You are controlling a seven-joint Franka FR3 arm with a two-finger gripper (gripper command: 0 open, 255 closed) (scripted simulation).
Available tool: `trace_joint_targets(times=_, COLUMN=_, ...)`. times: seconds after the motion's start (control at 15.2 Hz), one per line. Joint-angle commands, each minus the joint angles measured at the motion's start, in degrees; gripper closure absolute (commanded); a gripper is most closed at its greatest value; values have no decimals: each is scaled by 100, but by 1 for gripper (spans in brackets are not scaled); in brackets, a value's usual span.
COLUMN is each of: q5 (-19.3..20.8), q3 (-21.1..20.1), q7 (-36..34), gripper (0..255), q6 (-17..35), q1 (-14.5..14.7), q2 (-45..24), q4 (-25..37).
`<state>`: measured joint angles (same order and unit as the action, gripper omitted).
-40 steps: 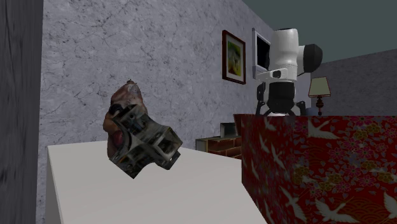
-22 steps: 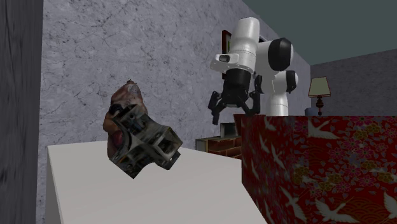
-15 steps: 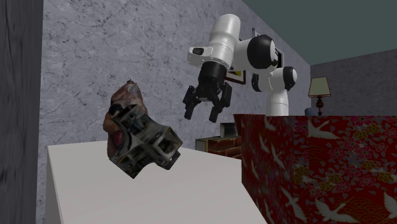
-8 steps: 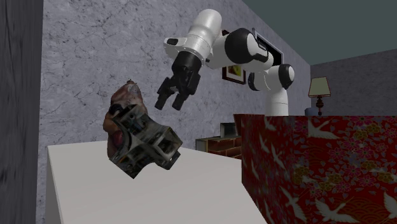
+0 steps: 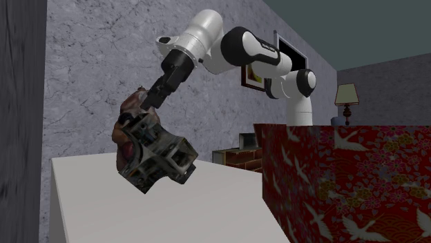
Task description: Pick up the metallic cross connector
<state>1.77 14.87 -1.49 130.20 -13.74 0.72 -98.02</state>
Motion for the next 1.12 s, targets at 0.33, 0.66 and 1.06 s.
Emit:
trace_joint_targets(times=0.33, q5=15, q3=7, q7=-22, gripper=0, q6=496, q1=-7, q2=22, q4=-500)
trace_joint_targets(times=0.66, q5=20, q3=4, q7=-31, gripper=255, q6=495, q1=-4, q2=25, q4=-501)
trace_joint_targets(times=1.06, q5=14, q3=7, q7=-22, gripper=255, q6=496, q1=-6, q2=21, q4=-498)
